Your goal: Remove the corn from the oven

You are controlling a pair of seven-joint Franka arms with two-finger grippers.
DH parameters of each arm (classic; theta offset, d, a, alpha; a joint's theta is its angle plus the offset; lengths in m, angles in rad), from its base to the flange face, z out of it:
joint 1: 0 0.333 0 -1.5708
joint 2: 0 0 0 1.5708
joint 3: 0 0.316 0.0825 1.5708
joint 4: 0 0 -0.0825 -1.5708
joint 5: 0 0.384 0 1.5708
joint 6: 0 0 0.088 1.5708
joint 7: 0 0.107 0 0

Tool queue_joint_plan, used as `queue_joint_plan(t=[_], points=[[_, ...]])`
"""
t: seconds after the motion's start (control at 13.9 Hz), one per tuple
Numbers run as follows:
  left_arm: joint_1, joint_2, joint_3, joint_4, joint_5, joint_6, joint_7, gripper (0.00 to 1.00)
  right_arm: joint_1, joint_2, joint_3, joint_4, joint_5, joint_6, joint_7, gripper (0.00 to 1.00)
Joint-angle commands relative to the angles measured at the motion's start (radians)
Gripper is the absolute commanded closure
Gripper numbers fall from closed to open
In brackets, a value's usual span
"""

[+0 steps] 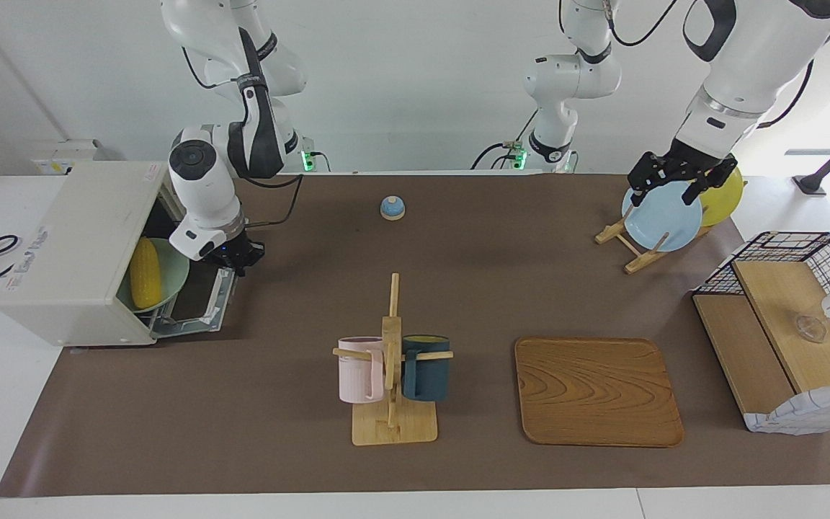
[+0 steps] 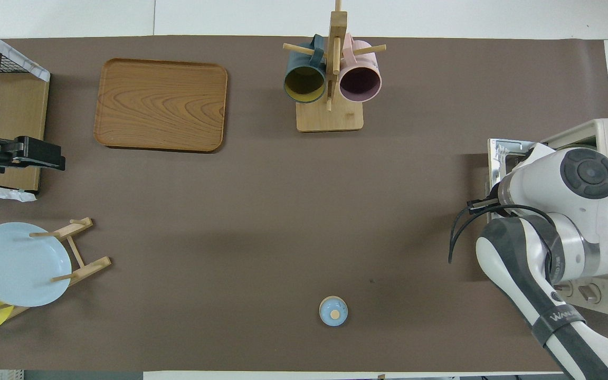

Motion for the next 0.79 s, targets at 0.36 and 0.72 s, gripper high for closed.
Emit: queue_joint_plan(t=[0.36,0.72], points=[[0.013,-0.018,-0.007,-0.019,0.021,0.016,0.002,0.00,-0.055,0.056,-0.039,-0.029,-0.074,0.093,0.002,1.00],[0.029,-0.018,-0.005,-0.019,0.021,0.014,0.013,0.00,-0.043,0.067,-0.039,-0.026,-0.047,0.113,0.015,1.00]])
